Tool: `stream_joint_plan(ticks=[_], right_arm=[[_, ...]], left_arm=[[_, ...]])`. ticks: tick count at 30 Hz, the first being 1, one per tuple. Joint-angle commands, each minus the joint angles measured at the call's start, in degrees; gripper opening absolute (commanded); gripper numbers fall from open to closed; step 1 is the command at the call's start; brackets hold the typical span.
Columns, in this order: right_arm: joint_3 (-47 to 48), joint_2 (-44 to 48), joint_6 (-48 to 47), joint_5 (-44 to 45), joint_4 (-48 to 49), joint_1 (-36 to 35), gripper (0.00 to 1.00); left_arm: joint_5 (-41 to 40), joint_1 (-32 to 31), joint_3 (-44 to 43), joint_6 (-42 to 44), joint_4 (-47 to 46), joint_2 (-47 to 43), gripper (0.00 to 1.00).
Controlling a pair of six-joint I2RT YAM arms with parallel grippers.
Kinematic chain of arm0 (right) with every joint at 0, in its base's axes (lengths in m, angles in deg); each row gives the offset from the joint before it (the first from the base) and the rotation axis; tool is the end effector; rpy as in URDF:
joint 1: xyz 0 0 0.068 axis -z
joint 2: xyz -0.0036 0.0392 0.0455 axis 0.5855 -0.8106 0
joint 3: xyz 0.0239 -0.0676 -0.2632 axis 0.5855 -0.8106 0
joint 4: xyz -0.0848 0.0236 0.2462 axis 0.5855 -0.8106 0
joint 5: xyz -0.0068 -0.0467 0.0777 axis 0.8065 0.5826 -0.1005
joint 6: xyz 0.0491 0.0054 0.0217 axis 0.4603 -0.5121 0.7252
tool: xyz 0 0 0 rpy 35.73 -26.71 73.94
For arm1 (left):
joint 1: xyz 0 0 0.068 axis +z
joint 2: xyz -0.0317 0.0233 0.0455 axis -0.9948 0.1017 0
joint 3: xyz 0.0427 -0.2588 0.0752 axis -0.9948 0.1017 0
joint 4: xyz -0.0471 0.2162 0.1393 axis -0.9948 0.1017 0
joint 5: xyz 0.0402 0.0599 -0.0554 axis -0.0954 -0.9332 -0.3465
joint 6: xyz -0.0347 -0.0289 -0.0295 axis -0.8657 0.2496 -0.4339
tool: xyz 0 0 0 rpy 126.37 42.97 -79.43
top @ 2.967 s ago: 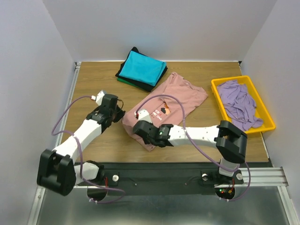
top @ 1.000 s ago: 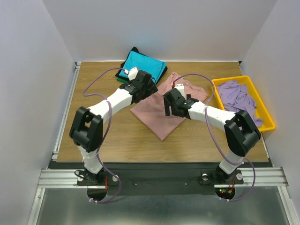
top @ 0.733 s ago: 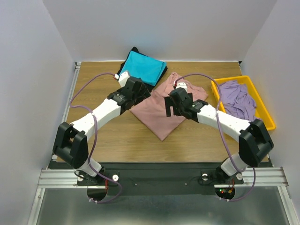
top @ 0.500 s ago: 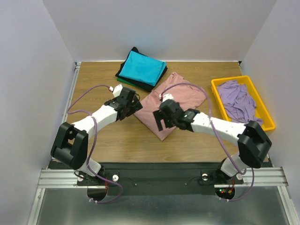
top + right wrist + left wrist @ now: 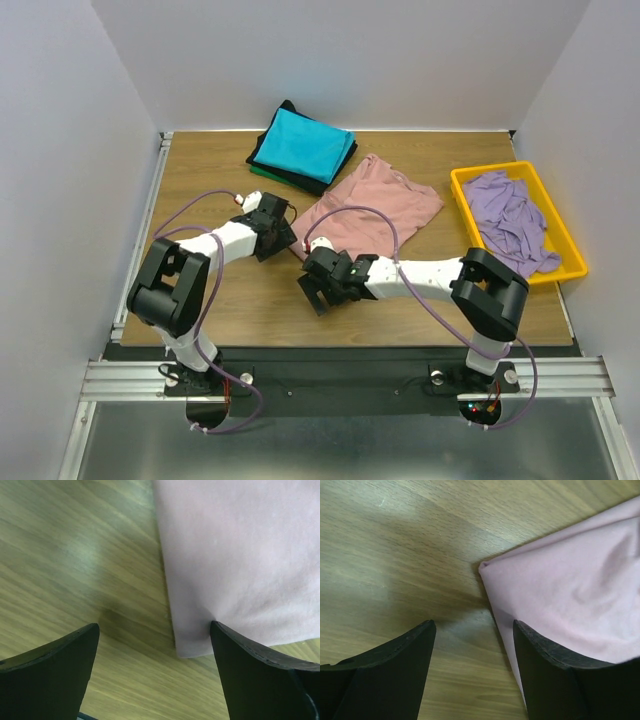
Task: Fold and stack the t-shirts
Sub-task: Fold the tshirt
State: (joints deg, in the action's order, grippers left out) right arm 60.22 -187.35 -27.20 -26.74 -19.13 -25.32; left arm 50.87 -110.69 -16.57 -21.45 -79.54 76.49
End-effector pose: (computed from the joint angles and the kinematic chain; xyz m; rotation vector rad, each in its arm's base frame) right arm 0.1795 0.3051 0.1716 -0.7803 2.4677 0.1473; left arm 0.2983 -0.1409 0.1815 -0.5446 2.3894 -0.3405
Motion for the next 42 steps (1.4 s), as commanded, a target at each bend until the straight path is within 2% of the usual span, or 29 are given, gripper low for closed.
stream_joint_plan(ticks=[1, 5, 6, 7, 10, 11, 12, 13, 14, 15, 16, 18, 19, 21, 26, 33, 38, 42], right_arm=[[1.1, 0.0, 2.3, 1.5, 0.1, -1.3, 0.96], [0.7, 0.0, 2.8, 2.0, -0.2, -1.3, 0.91], [0.7, 0.0, 2.9, 2.0, -0.3, -1.3, 0.88], [0.5, 0.0, 3.1, 2.1, -0.4, -1.3, 0.79], [0.0, -0.1, 4.2, 3.4, -0.6, -1.3, 0.75], [0.0, -0.1, 4.3, 3.7, -0.6, -1.3, 0.73], [0.0, -0.3, 4.3, 4.1, -0.7, -1.3, 0.70], [0.0, -0.5, 4.4, 4.5, -1.0, -1.3, 0.62], [-0.1, -0.5, 4.5, 4.4, -1.0, -1.3, 0.58], [-0.1, -0.8, 4.4, 4.4, -1.1, -1.3, 0.54], [-0.2, -0.9, 4.2, 3.6, -1.1, -1.3, 0.40], [-0.6, -1.0, 3.6, 3.0, -1.2, -1.3, 0.27], [-0.7, -1.1, 3.5, 1.9, -1.3, -1.3, 0.15], [-1.3, -0.7, 2.8, 0.0, -1.5, -1.5, 0.01], [-1.5, 2.7, 2.2, -4.7, -1.5, -6.0, 0.00], [1.6, 5.2, 4.1, -9.3, -1.8, -14.9, 0.00], [2.7, 8.5, 5.4, -10.8, -1.8, -18.1, 0.00], [2.7, 12.1, 6.8, -9.6, -1.9, -18.1, 0.00]], left_arm=[[0.1, 0.2, -3.1, 1.1, -1.9, 2.2, 0.71], [0.6, 0.3, -4.0, 1.2, -2.4, 5.0, 0.63], [0.5, 0.3, -4.2, 1.2, -2.4, 5.2, 0.60], [0.4, 0.3, -4.2, 1.2, -2.4, 5.6, 0.55], [0.1, 0.3, -3.6, 0.9, -2.6, 6.3, 0.44], [0.2, 0.3, -3.4, 1.0, -2.7, 6.5, 0.39], [0.3, 0.3, -2.8, 1.1, -3.2, 6.6, 0.20], [0.3, 0.3, -2.7, 1.1, -3.4, 7.2, 0.09], [0.2, 0.3, -2.8, 1.1, -3.3, 7.5, 0.00], [0.2, 0.3, -3.1, 1.2, -2.6, 7.9, 0.00], [0.6, 0.3, -3.0, 1.4, -2.6, 8.1, 0.00], [1.0, 0.3, -2.0, 1.6, -2.3, 7.8, 0.00], [0.9, 0.3, -1.1, 1.0, -2.3, 6.9, 0.00], [-0.2, 0.3, 2.5, -0.1, -2.2, 3.0, 0.00], [-5.1, 0.3, 11.1, -4.7, 0.8, -13.2, 0.00], [-6.2, 0.1, 22.2, -11.8, 11.2, -32.2, 0.00], [-6.8, -0.2, 24.1, -15.5, 20.4, -47.9, 0.00], [-7.3, -0.3, 22.1, -15.4, 22.3, -56.4, 0.00]])
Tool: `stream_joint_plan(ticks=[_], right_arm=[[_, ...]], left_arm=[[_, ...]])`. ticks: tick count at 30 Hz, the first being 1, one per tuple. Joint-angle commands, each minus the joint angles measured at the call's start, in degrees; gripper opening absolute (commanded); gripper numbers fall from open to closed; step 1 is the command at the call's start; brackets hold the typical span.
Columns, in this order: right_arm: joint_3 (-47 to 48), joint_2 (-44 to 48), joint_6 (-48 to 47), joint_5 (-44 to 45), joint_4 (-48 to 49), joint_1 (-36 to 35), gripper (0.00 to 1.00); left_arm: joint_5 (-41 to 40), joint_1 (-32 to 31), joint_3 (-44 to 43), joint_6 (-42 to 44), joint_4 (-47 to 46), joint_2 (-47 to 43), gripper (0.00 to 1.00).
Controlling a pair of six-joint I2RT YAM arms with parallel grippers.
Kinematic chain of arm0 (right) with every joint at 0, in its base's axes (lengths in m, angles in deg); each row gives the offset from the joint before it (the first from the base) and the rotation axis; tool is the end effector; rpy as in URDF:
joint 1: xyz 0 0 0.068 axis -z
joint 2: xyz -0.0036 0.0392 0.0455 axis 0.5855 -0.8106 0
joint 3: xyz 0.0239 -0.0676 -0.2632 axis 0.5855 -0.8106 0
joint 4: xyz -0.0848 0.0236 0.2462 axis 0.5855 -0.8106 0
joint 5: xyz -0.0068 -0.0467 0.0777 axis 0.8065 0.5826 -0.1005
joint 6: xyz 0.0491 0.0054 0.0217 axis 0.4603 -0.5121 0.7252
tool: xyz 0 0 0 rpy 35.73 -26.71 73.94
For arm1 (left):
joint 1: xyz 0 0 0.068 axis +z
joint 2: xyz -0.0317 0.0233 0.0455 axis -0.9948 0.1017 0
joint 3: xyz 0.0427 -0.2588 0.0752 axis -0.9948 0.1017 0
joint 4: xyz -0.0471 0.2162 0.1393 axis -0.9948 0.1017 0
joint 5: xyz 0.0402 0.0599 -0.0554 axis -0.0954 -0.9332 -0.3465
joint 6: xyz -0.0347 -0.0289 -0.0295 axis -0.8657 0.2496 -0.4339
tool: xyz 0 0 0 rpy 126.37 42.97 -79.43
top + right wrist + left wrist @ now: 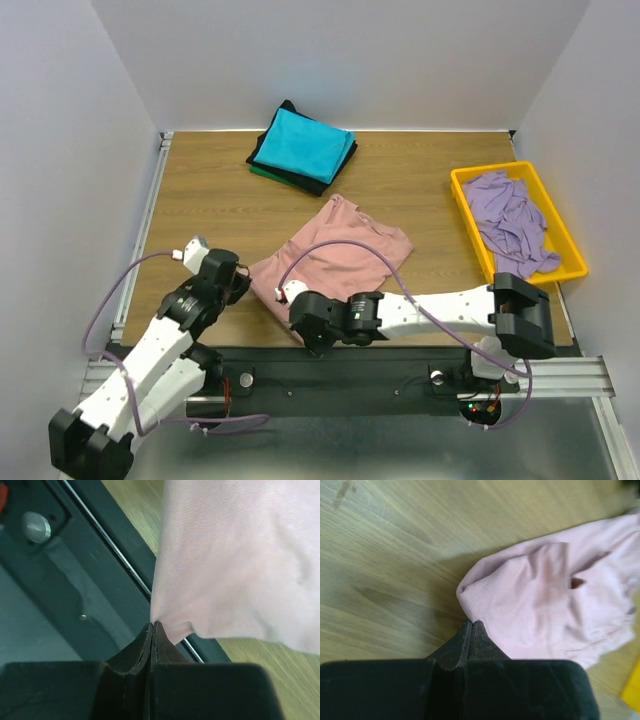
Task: Fold and stack the t-shirts
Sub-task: Fold the tshirt
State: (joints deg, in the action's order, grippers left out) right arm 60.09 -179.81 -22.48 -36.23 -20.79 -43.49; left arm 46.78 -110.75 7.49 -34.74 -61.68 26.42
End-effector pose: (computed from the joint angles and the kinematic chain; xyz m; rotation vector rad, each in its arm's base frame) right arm 0.0674 0.3343 0.2115 -1.1278 2.3883 0.5424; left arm 0.1470 -0.0628 0.2194 -0.8254 2.1665 -0.4863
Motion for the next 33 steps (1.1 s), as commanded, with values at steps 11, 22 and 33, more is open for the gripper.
stream_joint_plan(ticks=[11, 22, 33], right_arm=[[0.1, 17.3, 6.4, 12.7, -5.2, 4.7, 0.01], [-0.4, 24.6, 3.9, 14.0, -8.6, 20.2, 0.00], [0.8, 21.2, 1.6, 10.9, -9.1, 33.4, 0.00]], left_arm=[[-1.4, -0.7, -14.1, 2.9, -4.8, 4.6, 0.00], [-2.3, -3.1, -29.3, 6.9, -14.2, 21.0, 0.00], [-0.5, -3.8, -42.5, 11.5, -18.7, 39.2, 0.00]])
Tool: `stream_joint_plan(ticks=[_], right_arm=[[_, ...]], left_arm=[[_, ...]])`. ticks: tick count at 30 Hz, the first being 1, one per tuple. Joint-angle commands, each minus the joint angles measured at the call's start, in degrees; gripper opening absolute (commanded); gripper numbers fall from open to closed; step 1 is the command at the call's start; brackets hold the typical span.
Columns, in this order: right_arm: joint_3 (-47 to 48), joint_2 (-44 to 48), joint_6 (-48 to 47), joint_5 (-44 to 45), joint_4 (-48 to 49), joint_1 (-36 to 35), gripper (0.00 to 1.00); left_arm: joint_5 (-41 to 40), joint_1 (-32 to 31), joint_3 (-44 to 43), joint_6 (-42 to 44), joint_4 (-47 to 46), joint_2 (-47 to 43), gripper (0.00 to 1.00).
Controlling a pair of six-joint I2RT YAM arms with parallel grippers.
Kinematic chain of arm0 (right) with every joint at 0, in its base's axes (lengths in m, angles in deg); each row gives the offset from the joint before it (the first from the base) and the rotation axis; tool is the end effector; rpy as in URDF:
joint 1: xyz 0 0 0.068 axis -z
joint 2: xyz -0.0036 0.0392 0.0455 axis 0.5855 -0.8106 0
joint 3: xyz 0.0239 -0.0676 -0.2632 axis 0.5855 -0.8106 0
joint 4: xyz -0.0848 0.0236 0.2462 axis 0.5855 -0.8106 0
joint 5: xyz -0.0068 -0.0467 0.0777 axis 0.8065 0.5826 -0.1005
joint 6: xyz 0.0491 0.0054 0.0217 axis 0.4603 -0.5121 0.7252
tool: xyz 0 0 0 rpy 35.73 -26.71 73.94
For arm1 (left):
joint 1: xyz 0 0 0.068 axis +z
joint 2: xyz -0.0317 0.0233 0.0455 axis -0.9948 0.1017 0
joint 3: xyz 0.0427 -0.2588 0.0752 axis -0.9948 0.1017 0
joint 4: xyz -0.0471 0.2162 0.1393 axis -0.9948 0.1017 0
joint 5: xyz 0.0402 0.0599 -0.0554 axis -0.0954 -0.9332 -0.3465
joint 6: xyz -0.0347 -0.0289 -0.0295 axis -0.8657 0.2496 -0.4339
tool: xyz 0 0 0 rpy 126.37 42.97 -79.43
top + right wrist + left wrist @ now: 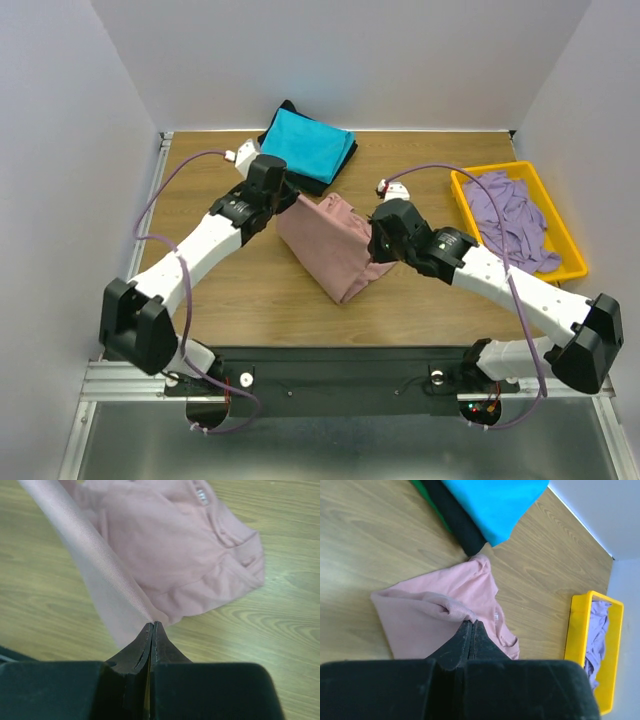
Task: Fold and stack the t-shirts
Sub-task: Fold the tshirt
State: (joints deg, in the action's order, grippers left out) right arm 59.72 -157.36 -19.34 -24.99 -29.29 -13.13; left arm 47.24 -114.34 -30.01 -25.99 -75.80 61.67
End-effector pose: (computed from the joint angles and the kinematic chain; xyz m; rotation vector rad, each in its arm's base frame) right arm 0.1842 0.1947 0.3128 -0.2228 2.2847 0.3526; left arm 0.2778 -0.1507 0.3334 -0.5678 1.9823 -0.6493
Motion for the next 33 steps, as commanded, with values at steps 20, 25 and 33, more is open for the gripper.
stream_joint_plan(ticks=[20, 25, 33], right_arm=[[-0.3, -11.5, -1.1, 1.7, 0.7, 17.8, 0.01], [-0.4, -13.3, -0.4, 3.4, 1.0, 19.6, 0.05], [3.2, -13.2, -3.6, 3.4, 0.7, 19.9, 1.00]], left_arm=[[-0.2, -3.9, -29.9, 8.5, -4.5, 34.5, 0.00], [-0.7, -4.8, -37.3, 9.9, -1.9, 40.3, 0.00], [-1.9, -5.9, -39.5, 11.2, 3.1, 39.7, 0.80]])
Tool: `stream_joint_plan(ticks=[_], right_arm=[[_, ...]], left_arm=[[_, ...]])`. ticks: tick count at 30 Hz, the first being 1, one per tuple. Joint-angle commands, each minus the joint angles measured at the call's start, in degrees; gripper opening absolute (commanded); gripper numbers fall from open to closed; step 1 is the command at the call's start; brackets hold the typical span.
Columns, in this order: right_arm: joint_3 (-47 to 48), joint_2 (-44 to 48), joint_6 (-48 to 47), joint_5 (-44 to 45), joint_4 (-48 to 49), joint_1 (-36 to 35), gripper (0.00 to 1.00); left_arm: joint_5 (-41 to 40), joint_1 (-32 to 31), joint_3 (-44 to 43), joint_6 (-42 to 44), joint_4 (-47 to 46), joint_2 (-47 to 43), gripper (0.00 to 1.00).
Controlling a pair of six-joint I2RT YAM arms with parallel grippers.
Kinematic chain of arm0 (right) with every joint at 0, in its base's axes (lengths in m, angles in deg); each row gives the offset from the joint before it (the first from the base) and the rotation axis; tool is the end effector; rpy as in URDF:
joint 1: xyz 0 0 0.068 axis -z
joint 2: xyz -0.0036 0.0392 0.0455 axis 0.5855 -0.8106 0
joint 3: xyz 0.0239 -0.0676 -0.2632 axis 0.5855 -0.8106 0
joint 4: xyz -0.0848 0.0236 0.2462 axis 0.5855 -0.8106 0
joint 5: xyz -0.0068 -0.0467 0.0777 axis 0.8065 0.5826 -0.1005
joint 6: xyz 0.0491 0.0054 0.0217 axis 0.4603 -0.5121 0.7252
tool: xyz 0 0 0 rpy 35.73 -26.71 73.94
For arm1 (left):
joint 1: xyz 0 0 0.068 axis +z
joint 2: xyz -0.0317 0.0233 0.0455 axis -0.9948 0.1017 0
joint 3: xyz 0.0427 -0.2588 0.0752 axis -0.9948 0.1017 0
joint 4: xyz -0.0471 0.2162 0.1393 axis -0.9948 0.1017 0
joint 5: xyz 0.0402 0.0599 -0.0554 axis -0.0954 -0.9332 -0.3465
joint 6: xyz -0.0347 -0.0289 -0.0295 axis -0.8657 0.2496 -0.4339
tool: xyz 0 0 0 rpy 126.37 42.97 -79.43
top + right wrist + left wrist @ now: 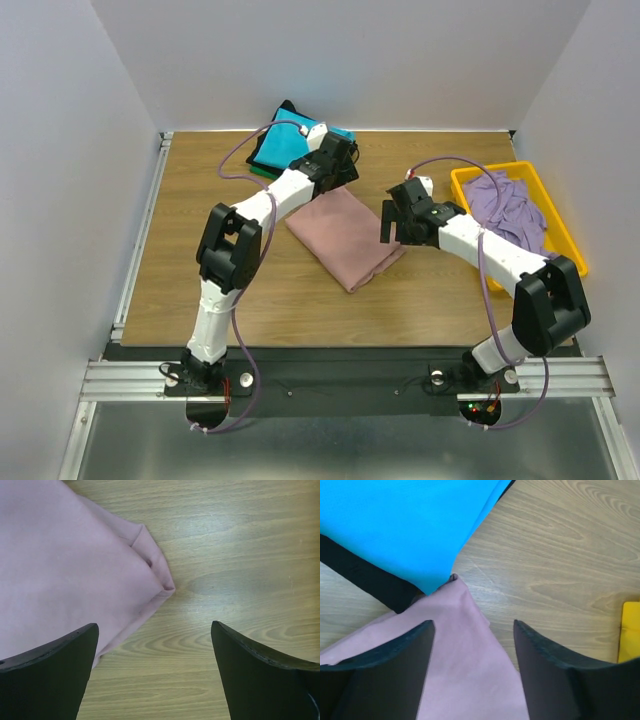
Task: Fold and stack the t-shirts
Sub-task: Fold the tshirt
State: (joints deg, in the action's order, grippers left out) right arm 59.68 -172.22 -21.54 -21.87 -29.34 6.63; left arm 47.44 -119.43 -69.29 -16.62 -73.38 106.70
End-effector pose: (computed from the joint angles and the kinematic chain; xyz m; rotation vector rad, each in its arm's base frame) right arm 0.2770 0.1400 0.2428 0.1004 2.4757 -0.0686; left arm 0.4189 -0.2849 0.2570 -0.3027 2.1611 -0.5134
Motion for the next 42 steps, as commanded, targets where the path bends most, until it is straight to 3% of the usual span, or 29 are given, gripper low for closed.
stream_joint_plan(ticks=[1, 9, 12, 14, 24, 29, 36, 42], right_arm=[[3.2, 2.0, -1.5, -0.9, 0.8, 0.0, 1.00], [-1.5, 5.8, -0.8, -14.7, 5.7, 0.0, 1.00], [-3.8, 4.8, -2.4, -24.7, 12.5, -0.1, 1.00], [-5.4, 3.2, -3.9, -28.9, 19.6, -0.1, 1.00], [-5.2, -9.4, -2.3, -25.4, 24.1, -0.1, 1.00], [-5.0, -12.3, -5.6, -24.9, 24.2, -0.1, 1.00], [-2.1, -16.7, -16.9, -31.8, 24.5, -0.1, 1.00], [0.8, -19.2, -23.6, -39.3, 25.6, -0.2, 1.00]], left_arm=[[-2.0, -1.1, 0.7, 2.2, 0.1, -6.4, 0.82], [-0.5, -3.8, 12.3, 5.0, -5.0, -16.4, 0.85], [-0.3, -3.6, 22.7, 5.1, -8.8, -19.1, 0.85], [-0.3, -3.2, 25.1, 3.4, -8.6, -18.9, 0.85], [5.8, -1.4, 32.2, 0.7, -11.5, -14.3, 0.82], [5.7, -1.4, 41.1, -2.1, -11.9, -17.1, 0.81], [15.6, -2.8, 59.1, -8.5, -15.8, -27.4, 0.80], [14.1, -9.4, 70.5, -16.1, -15.9, -43.8, 0.80]])
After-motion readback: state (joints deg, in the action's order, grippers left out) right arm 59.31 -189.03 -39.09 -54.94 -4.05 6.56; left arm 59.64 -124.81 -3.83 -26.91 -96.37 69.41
